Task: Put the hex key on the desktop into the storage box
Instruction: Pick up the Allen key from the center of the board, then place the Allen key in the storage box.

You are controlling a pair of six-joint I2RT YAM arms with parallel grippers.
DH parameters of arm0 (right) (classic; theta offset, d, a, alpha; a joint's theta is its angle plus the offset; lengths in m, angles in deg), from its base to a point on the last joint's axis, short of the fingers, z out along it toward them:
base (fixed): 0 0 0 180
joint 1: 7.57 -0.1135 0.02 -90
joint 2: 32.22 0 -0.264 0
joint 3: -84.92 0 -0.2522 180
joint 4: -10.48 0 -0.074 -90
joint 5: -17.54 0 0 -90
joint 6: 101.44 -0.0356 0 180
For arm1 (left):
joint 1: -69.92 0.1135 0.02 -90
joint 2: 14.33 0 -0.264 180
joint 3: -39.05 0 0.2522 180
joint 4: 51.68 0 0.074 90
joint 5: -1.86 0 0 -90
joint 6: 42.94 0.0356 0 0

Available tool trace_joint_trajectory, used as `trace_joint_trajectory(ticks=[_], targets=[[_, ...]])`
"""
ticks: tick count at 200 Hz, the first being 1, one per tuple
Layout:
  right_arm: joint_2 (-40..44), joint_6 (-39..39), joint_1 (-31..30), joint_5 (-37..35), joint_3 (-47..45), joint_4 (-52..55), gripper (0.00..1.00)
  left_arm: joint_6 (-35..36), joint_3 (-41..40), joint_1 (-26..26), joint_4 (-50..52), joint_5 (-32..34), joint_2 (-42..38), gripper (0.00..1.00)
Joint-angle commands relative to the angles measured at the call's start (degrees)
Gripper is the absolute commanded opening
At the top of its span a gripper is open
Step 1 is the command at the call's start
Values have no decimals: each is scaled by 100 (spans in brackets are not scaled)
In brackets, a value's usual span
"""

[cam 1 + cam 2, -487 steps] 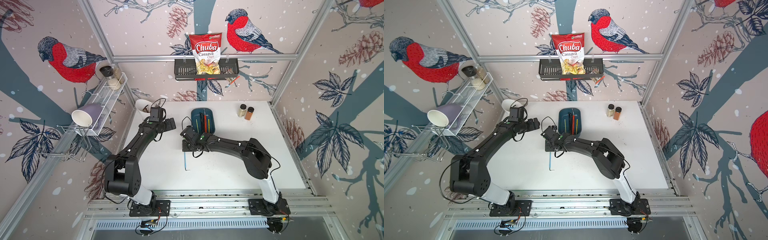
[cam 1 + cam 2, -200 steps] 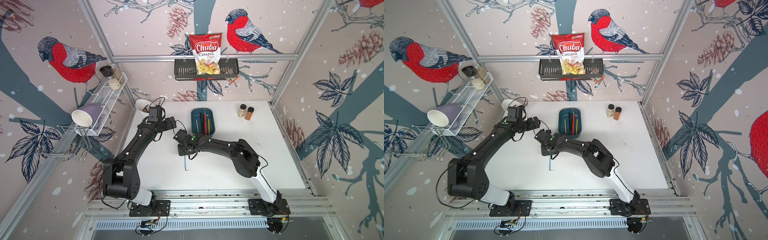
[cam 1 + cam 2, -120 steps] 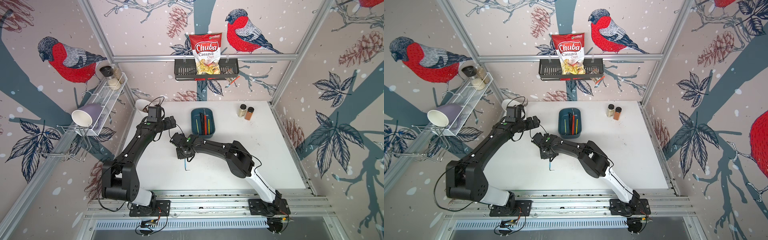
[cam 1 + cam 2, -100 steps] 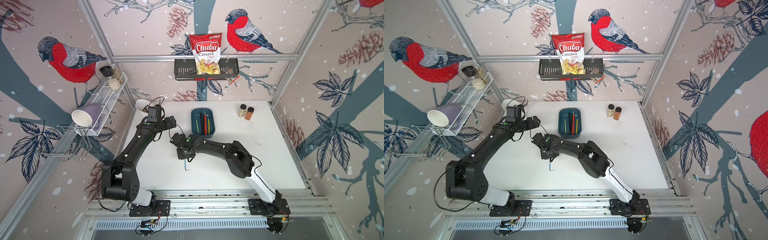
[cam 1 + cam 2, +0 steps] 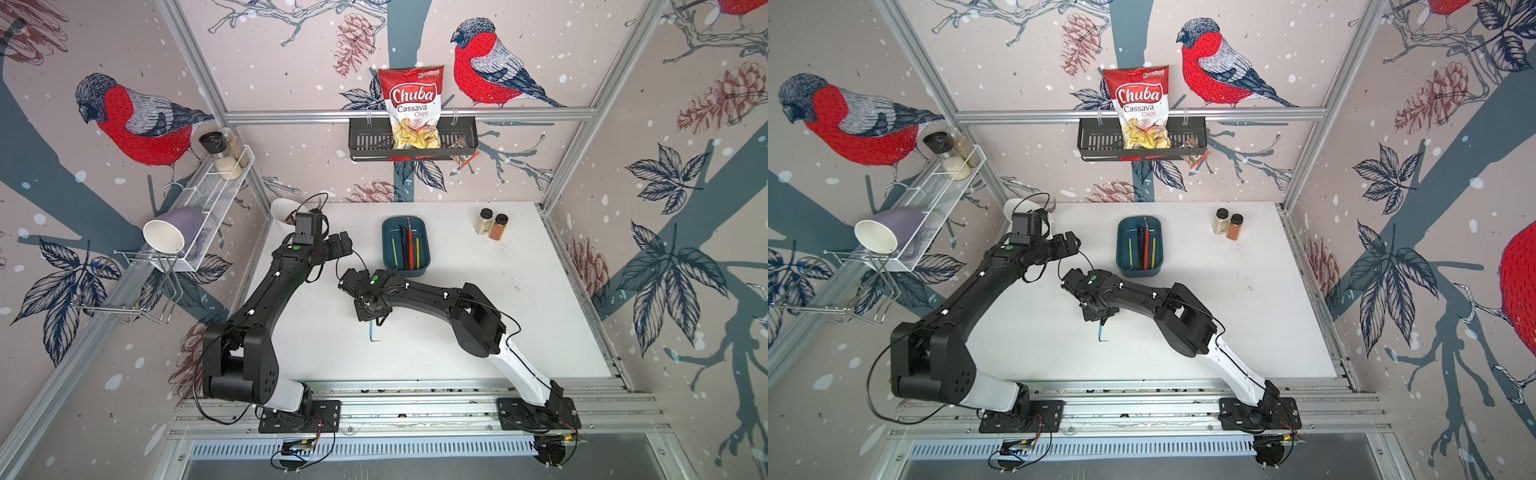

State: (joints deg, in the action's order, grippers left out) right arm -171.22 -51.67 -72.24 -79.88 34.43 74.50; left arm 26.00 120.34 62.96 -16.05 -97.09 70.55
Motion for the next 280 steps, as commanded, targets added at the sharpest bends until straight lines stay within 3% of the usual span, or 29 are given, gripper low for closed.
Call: trace_joint_trajectory(ticks=[1,27,61,130,228,280], targets=[[-219,7,-20,476,-292,49,16,9,40,19,-122,-15,-11,96],[-167,-70,-11,575,-674,-324,0,23,47,22,-121,6,10,96],[192,-179,82,733,-1359,-1059,0,49,28,19,-100,136,20,95],[1804,-329,649,1043,-2901,-2844,0,21,266,17,-6,262,228,96],[2509,87,1298,883,-2634,-2767,0,102,970,20,151,174,853,95],[2252,317,2002,1197,-2032,-2925,0,47,697,20,-101,163,841,96]])
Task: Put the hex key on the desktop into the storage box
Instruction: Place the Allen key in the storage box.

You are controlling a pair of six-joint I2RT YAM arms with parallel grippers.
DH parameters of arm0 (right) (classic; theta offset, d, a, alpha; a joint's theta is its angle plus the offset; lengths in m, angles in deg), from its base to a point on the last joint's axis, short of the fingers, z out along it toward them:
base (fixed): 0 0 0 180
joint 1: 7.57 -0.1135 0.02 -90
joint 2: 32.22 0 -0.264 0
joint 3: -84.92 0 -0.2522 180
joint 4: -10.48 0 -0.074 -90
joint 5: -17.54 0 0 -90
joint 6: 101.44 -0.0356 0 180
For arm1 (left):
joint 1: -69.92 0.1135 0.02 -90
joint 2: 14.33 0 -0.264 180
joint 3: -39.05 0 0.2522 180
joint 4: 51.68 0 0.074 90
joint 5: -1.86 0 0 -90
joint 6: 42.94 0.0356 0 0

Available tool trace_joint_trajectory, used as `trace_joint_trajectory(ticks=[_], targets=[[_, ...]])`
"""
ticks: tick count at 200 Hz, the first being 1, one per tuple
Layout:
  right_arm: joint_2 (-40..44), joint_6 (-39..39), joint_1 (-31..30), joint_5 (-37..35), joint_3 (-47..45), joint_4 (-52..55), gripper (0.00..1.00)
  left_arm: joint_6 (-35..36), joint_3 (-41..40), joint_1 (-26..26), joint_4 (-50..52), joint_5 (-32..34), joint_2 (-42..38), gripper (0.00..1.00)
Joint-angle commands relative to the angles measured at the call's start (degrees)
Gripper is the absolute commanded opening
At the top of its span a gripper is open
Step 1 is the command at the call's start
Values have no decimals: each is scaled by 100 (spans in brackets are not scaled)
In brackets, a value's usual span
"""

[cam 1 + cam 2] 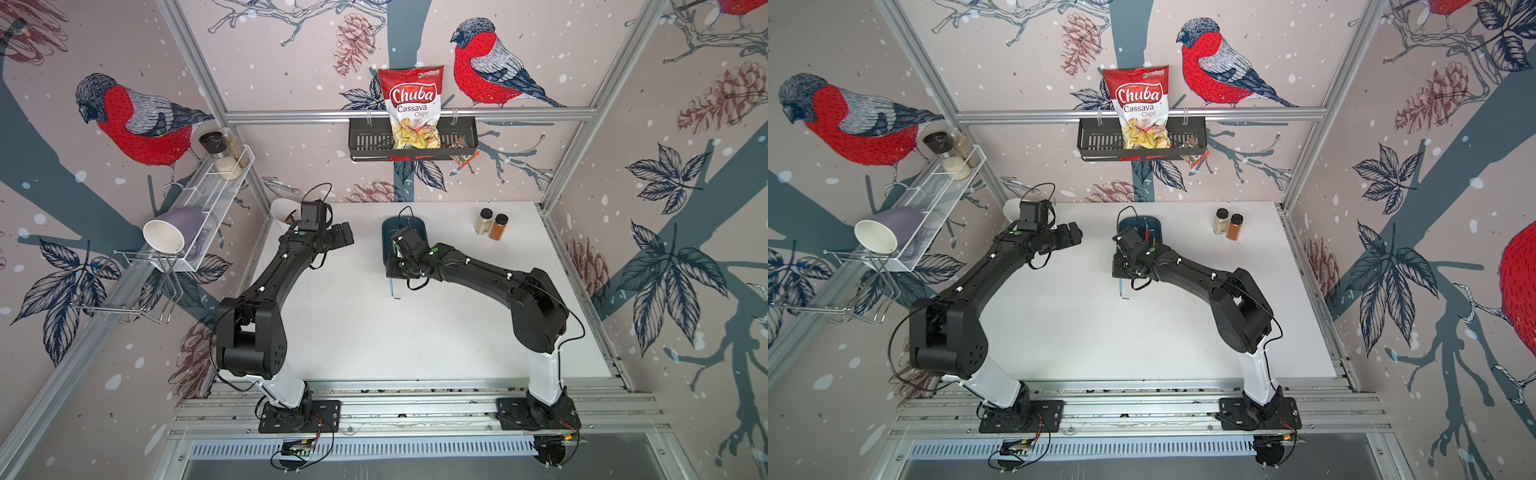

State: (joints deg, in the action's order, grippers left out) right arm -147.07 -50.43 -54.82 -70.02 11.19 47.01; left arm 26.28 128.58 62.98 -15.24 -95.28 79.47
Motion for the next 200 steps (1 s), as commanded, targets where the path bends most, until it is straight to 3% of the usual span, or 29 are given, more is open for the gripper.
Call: trace_joint_trajectory(ticks=[1,76,84,98,106,123,154,183,194,198,200], targets=[[-184,195,286,221,315,-171,0,15,-130,18,-192,-17,-48,95],[-1660,299,1476,1006,1728,-501,0,35,-290,16,-285,9,-99,96],[-1762,323,1535,1137,1834,-514,9,47,-311,13,-305,35,-116,96],[-1806,385,1559,1180,1896,-500,37,71,-349,18,-367,54,-134,95],[-1752,453,1556,1150,1864,-509,44,84,-401,18,-465,55,-158,95],[-1506,596,1551,1095,1595,-669,53,50,-625,17,-805,4,-279,95],[-769,868,1552,884,867,-1044,59,55,-1266,-39,-1593,259,-725,96],[299,1252,1452,66,-366,-1668,63,385,-2028,-224,-2381,841,-1277,96],[754,1434,1405,-417,-903,-1938,71,671,-2331,-343,-2706,1046,-1496,96],[923,1504,1383,-602,-1111,-2037,79,775,-2444,-389,-2833,1149,-1576,96],[991,1540,1378,-681,-1217,-2087,90,820,-2508,-418,-2879,1207,-1624,96]])
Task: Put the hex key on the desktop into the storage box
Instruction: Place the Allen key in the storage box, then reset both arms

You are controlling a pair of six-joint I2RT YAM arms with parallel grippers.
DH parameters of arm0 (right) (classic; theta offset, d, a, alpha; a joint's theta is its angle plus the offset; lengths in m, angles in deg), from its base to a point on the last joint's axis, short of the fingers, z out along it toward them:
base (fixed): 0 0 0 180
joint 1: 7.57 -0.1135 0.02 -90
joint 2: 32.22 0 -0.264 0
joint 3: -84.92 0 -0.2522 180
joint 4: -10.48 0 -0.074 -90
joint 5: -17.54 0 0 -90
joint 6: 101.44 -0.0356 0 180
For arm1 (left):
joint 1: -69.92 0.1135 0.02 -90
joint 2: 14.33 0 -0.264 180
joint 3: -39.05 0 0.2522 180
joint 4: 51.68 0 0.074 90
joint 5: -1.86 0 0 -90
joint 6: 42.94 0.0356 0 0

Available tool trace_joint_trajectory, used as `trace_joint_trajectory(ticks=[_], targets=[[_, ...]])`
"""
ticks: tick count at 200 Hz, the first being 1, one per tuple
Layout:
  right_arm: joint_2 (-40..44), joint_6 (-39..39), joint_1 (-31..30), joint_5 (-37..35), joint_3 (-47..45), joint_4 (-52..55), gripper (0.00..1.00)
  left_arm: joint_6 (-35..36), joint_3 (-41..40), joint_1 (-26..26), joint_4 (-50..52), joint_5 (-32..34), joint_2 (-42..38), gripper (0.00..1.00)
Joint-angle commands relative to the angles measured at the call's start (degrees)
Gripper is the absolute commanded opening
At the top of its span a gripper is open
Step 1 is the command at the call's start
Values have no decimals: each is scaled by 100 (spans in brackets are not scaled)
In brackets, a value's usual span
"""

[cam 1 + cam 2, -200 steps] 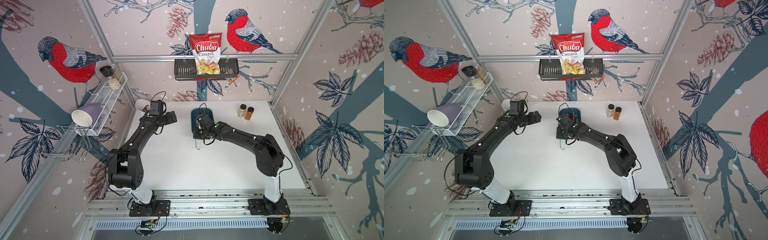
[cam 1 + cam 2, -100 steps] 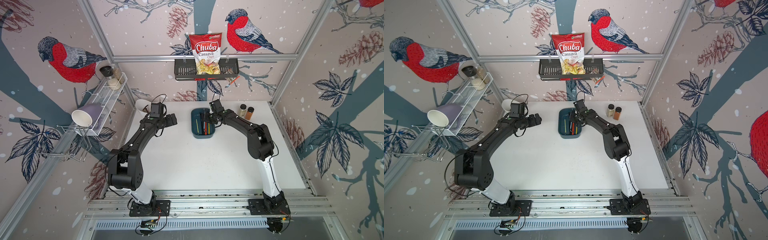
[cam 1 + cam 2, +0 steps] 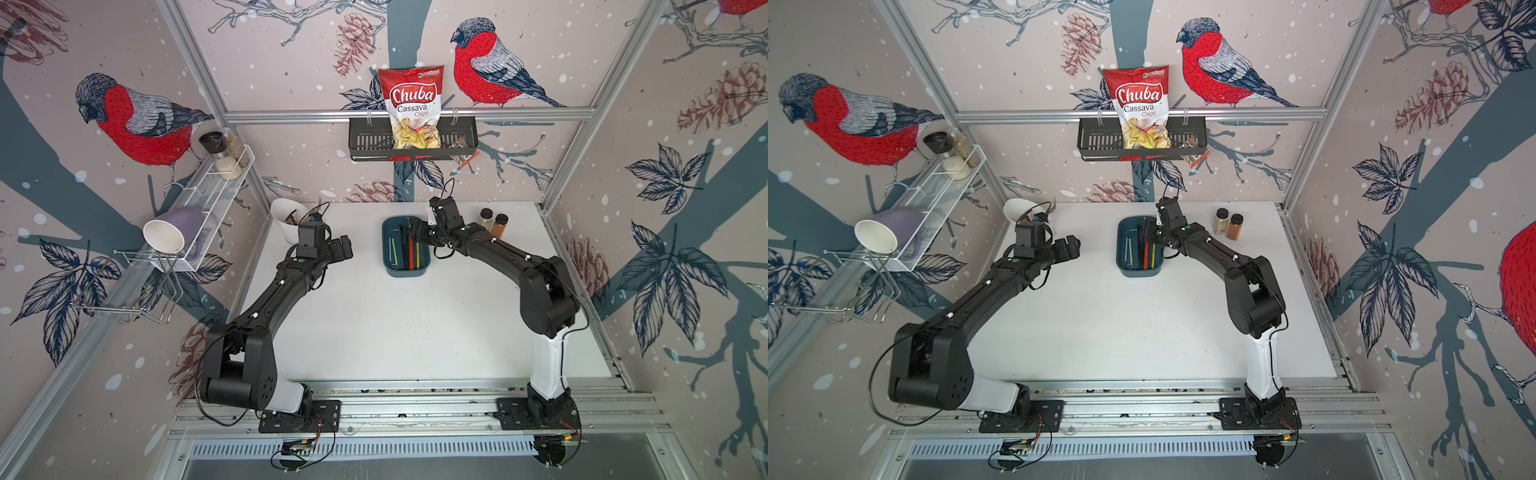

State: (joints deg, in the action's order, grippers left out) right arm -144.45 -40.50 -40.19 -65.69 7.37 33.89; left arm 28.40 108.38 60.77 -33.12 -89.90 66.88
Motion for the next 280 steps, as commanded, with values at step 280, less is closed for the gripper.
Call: trace_joint_trajectory(ticks=[280], targets=[[2907,2375,2332,-3986,-6821,-6349,100,1670,-4198,538,-7653,1846,652,96]])
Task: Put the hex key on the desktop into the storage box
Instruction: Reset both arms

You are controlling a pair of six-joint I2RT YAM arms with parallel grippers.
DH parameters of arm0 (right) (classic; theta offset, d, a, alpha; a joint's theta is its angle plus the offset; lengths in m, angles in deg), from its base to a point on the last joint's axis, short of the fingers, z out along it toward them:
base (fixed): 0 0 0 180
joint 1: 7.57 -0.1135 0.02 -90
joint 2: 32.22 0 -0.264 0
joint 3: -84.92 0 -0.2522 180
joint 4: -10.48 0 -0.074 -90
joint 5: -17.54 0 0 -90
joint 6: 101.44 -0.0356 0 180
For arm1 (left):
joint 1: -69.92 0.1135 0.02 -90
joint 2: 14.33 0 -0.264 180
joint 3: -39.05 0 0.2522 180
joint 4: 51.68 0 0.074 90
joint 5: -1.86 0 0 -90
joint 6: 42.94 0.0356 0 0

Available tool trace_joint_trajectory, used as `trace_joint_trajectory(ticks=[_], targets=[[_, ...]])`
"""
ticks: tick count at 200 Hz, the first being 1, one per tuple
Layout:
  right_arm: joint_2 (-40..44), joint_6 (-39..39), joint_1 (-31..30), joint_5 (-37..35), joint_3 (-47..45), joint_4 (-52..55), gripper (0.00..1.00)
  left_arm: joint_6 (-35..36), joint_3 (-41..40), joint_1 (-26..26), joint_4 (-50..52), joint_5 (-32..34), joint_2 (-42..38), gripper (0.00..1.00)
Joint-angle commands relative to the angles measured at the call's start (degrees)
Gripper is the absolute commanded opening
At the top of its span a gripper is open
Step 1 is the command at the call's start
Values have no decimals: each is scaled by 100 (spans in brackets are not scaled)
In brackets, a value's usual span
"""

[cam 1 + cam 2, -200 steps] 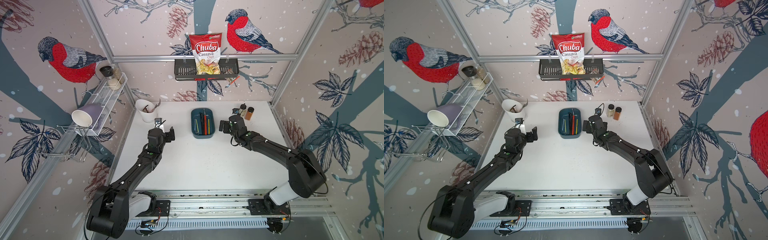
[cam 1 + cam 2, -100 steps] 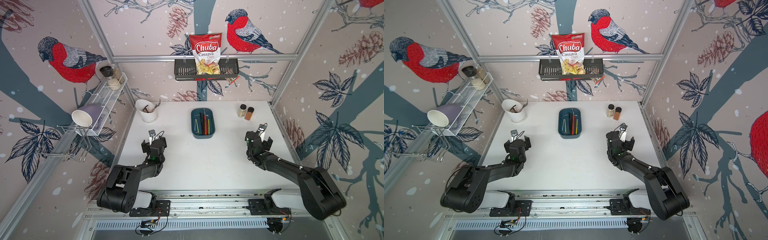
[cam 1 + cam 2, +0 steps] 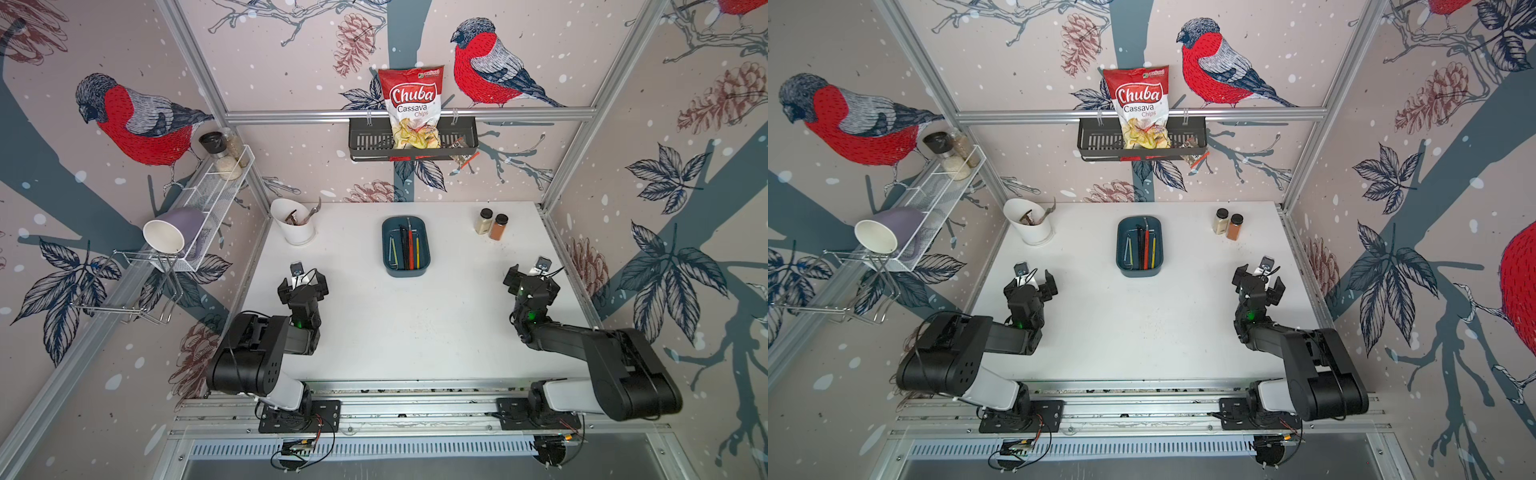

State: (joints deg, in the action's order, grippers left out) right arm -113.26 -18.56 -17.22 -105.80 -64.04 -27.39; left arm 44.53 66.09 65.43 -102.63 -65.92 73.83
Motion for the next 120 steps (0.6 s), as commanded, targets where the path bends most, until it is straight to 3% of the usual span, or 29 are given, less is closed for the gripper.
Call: trace_joint_trajectory(ticks=[1,9,18,28,38,46,57,90,105,120], targets=[[-220,178,38,49,338,-187,100,67,20,72,-772,-543,-17,96],[-355,276,100,309,464,-127,100,96,-22,63,-982,-526,70,96],[-536,458,155,749,656,48,100,43,107,71,-404,-563,-114,96],[-917,604,272,1000,635,-558,100,61,51,90,-706,-570,-18,96],[-887,248,469,1200,1098,566,100,50,85,89,-530,-594,-79,96],[-905,270,593,1515,1040,304,100,35,95,97,-480,-603,-83,96],[-779,277,572,1515,917,259,100,45,68,98,-564,-607,-63,96],[-383,174,570,1352,-109,-1222,100,45,67,95,-584,-604,-66,97],[-837,269,662,1421,-758,-3053,100,37,74,98,-517,-610,-94,97],[-465,77,590,1268,-439,-1757,100,37,78,98,-493,-615,-105,97]])
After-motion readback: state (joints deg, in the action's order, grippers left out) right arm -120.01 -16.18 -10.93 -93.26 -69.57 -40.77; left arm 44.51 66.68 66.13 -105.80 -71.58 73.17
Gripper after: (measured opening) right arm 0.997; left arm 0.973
